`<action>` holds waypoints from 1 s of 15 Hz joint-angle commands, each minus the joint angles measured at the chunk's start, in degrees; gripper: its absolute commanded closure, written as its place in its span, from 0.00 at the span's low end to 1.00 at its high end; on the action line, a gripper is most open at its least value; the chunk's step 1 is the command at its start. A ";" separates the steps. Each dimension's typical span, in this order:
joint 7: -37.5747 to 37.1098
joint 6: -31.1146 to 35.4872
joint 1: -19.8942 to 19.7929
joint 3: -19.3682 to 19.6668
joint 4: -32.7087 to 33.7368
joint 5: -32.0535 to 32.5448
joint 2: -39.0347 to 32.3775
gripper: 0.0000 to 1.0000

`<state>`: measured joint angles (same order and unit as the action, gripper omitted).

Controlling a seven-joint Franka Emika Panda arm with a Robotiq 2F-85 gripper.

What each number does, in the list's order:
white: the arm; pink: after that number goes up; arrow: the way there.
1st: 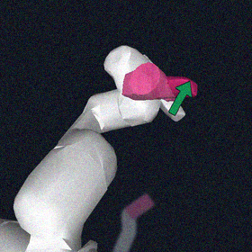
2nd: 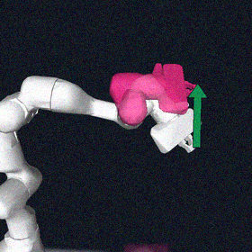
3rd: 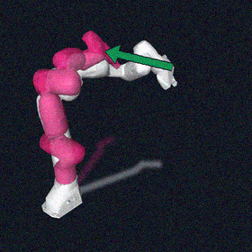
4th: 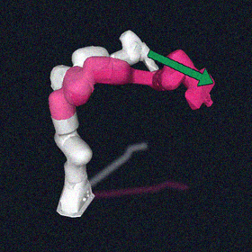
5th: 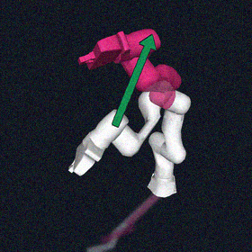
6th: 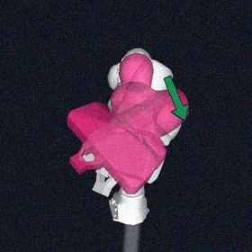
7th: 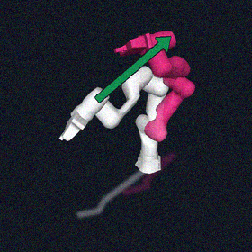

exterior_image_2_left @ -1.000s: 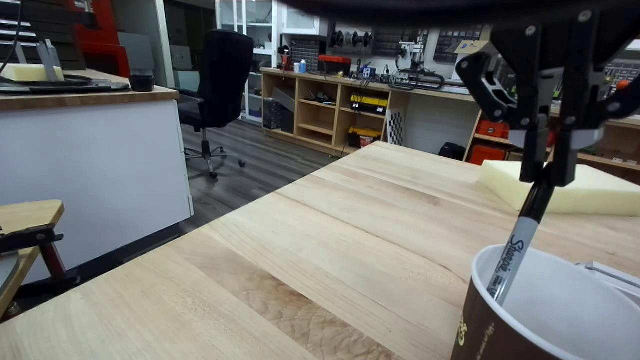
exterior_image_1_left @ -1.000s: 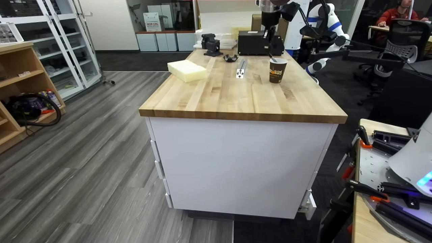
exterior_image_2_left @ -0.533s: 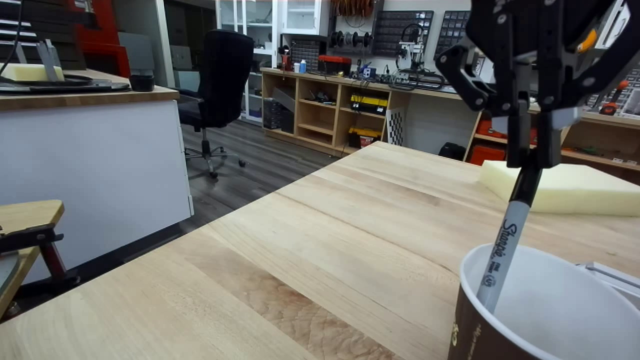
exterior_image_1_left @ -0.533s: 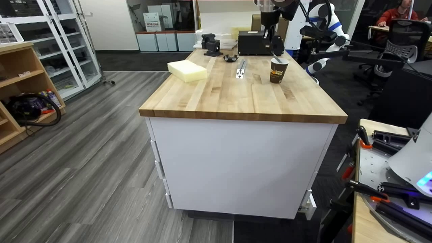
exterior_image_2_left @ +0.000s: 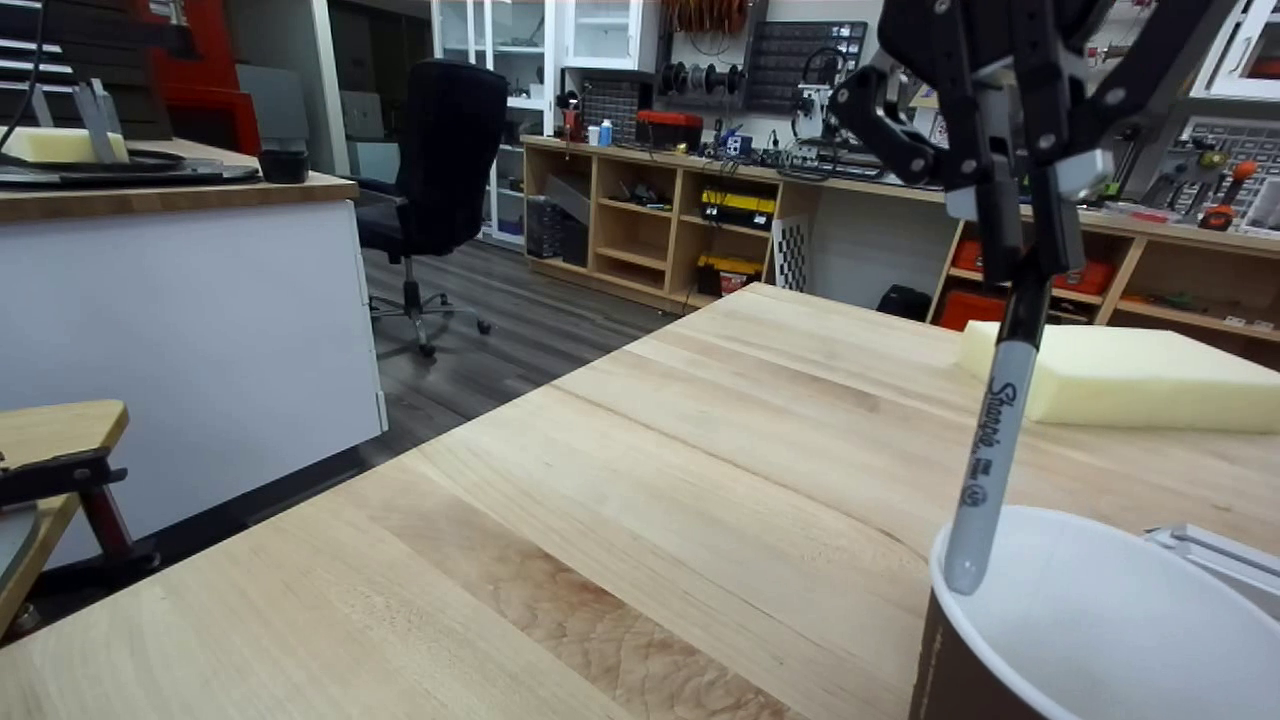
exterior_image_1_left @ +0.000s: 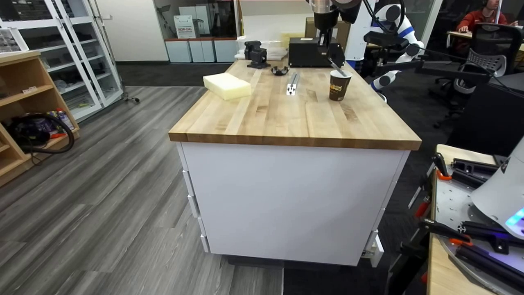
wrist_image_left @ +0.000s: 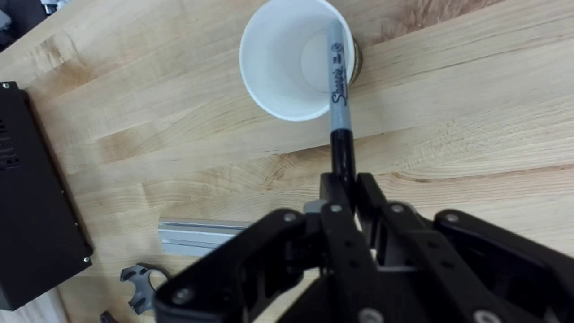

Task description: Put the marker in the cup, remove it and then put it back on the table

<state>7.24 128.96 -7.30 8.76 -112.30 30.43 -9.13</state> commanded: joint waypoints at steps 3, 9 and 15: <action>-3.13 0.19 1.55 -0.48 -4.01 5.85 4.77 0.97; -2.51 7.42 1.29 -1.74 -7.36 5.03 7.33 0.97; 1.37 16.31 1.25 -2.88 -10.18 -3.89 7.07 0.97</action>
<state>6.07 142.05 -6.19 6.44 -119.33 31.69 -3.98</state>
